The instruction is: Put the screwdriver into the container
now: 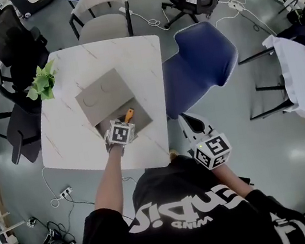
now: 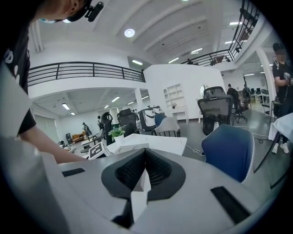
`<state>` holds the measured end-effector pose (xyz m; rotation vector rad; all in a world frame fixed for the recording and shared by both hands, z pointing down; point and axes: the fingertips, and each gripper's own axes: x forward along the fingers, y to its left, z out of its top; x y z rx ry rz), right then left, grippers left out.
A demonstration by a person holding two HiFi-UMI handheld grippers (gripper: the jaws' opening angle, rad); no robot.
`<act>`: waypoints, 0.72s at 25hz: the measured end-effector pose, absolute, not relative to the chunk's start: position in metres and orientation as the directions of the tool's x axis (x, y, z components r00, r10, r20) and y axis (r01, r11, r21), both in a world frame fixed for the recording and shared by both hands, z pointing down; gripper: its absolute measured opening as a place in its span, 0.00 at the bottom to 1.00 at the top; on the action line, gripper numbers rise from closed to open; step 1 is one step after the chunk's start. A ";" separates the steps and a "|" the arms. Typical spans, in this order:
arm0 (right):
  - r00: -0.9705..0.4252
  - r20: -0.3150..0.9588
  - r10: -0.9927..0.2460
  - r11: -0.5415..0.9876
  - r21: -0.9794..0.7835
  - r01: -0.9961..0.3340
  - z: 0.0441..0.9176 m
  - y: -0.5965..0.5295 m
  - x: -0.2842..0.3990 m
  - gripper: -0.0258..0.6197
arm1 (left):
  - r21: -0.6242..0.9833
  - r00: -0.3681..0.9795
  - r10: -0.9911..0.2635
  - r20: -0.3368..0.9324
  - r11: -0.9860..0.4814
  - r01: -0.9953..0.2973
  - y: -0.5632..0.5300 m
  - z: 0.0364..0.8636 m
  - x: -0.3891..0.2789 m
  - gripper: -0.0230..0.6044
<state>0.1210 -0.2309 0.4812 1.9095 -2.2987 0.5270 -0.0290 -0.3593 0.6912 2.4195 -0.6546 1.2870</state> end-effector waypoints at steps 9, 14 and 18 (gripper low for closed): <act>-0.229 0.305 -0.925 0.176 -0.191 -0.966 0.481 -0.235 0.115 0.06 | 0.074 0.496 -0.263 0.828 -0.824 -0.561 -0.363 0.686 -0.029 0.23; -0.257 0.304 -0.917 0.206 -0.190 -0.960 0.479 -0.240 0.108 0.06 | 0.063 0.573 -0.333 0.749 -0.825 -0.562 -0.374 0.635 -0.023 0.14; -0.286 0.299 -0.910 0.237 -0.187 -0.953 0.479 -0.244 0.099 0.06 | 0.055 0.647 -0.399 0.650 -0.824 -0.564 -0.380 0.576 -0.022 0.07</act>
